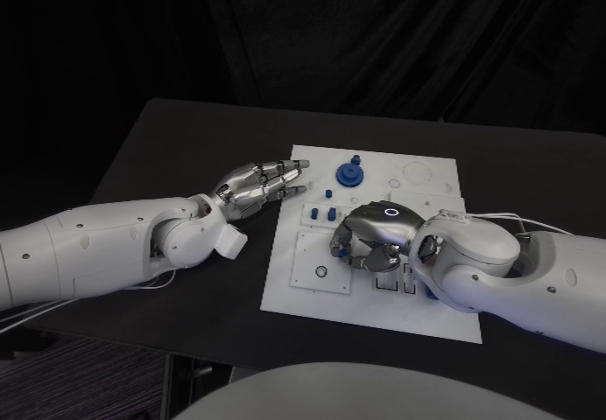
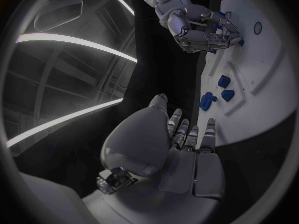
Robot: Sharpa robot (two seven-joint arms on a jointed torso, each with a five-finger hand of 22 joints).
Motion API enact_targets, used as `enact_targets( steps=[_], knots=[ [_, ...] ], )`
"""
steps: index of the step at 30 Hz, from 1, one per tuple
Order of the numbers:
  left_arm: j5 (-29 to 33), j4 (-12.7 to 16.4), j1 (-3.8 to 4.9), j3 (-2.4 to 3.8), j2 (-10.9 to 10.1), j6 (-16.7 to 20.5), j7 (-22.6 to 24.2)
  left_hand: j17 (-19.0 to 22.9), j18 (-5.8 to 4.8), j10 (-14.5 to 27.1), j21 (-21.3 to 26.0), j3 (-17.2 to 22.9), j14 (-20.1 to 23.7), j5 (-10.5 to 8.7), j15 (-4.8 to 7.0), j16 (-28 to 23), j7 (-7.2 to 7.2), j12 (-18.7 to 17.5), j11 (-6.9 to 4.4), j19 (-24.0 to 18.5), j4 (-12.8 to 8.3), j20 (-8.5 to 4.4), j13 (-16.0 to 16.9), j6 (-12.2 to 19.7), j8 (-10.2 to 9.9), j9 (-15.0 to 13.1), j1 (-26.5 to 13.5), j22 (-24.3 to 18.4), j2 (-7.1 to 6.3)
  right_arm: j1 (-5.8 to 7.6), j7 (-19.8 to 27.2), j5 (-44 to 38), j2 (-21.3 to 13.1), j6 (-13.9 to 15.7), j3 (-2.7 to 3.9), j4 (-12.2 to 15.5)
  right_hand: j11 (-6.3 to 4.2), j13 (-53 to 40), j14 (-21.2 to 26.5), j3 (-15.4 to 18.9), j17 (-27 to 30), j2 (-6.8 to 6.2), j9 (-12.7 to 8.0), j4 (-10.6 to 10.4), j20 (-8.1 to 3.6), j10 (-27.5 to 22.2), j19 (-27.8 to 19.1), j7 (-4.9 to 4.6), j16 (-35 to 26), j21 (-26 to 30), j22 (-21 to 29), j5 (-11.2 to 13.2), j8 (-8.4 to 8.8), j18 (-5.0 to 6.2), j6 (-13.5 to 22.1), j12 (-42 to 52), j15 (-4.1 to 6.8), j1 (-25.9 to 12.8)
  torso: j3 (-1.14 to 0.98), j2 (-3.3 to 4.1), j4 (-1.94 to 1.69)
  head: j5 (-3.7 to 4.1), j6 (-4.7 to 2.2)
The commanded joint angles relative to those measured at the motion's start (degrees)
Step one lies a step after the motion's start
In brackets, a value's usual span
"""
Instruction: Assemble the parts on the task board
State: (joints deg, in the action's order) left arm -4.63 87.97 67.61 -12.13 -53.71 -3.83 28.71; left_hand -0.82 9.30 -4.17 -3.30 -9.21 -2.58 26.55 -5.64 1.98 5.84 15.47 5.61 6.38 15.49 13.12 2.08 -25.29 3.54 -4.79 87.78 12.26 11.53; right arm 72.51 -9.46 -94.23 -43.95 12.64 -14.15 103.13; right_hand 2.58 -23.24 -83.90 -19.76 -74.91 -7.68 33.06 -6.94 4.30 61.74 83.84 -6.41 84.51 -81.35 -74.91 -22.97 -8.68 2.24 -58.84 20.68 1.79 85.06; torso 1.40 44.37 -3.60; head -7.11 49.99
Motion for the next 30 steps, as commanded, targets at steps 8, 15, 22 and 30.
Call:
enact_targets(
  steps=[8,15,22,30],
  knots=[
    [0.25,0.11,-0.33,0.05,0.00,-0.85,0.31,-0.10,1.11,0.17,0.17,0.14,0.03,0.27,-0.56,0.24,0.24,-0.17,0.28,-0.07,0.21,0.41,0.04,-0.03,0.40,-0.09,0.11,-0.02,0.46,-0.22,-0.12,-2.09,-0.03,-0.54,0.01,-0.10,0.40,0.29,-4.22,0.24,-8.43,-0.10,-0.48,-0.20,0.51,-0.08,1.80,-0.33,-0.42,0.58,-12.10,0.32,0.81,0.01,0.04,-0.65,-0.54,0.13,-0.05,0.04,-0.05,0.17,0.01],
    [0.25,0.11,-0.47,0.05,0.00,-0.88,0.27,-0.10,1.11,0.18,0.17,0.16,0.04,0.28,-0.58,0.24,0.25,-0.19,0.29,-0.07,0.21,0.42,0.04,-0.06,0.41,-0.10,0.12,-0.02,0.46,-0.23,-0.86,-2.11,0.03,-1.87,0.01,-0.21,1.39,0.44,-3.58,1.28,-7.18,-1.18,-3.06,-1.67,1.27,-3.80,0.61,0.21,-1.55,2.86,-11.40,5.66,4.97,0.50,7.14,-1.47,-1.46,-1.15,-0.03,0.06,-0.01,0.11,0.01],
    [0.25,0.10,-0.56,0.05,-0.02,-0.93,0.23,-0.10,1.11,0.18,0.17,0.16,0.04,0.28,-0.58,0.24,0.25,-0.19,0.29,-0.07,0.21,0.42,0.04,-0.06,0.41,-0.10,0.12,-0.02,0.46,-0.24,-1.03,-2.12,0.16,-2.22,0.01,-0.24,1.78,0.07,-3.32,2.42,-6.77,-1.89,-5.19,-3.02,1.69,-5.35,0.26,1.20,-1.85,3.59,-11.20,9.17,5.01,0.66,10.85,-0.90,-1.78,-1.85,-0.01,0.08,0.02,0.09,0.01],
    [0.25,0.10,-0.62,0.05,-0.05,-0.95,0.26,-0.10,1.11,0.18,0.17,0.20,0.02,0.32,-0.63,0.27,0.27,-0.18,0.32,-0.06,0.19,0.44,0.04,-0.07,0.43,-0.11,0.15,-0.03,0.43,-0.24,-0.98,-2.12,0.19,-2.09,0.01,-0.27,1.85,-0.17,-3.26,3.22,-6.63,-1.92,-6.03,-3.77,1.80,-5.98,0.20,1.85,-1.92,3.76,-11.16,10.95,4.82,0.69,11.29,-0.45,-1.84,-2.07,-0.01,0.07,-0.03,0.15,0.01]
  ],
)
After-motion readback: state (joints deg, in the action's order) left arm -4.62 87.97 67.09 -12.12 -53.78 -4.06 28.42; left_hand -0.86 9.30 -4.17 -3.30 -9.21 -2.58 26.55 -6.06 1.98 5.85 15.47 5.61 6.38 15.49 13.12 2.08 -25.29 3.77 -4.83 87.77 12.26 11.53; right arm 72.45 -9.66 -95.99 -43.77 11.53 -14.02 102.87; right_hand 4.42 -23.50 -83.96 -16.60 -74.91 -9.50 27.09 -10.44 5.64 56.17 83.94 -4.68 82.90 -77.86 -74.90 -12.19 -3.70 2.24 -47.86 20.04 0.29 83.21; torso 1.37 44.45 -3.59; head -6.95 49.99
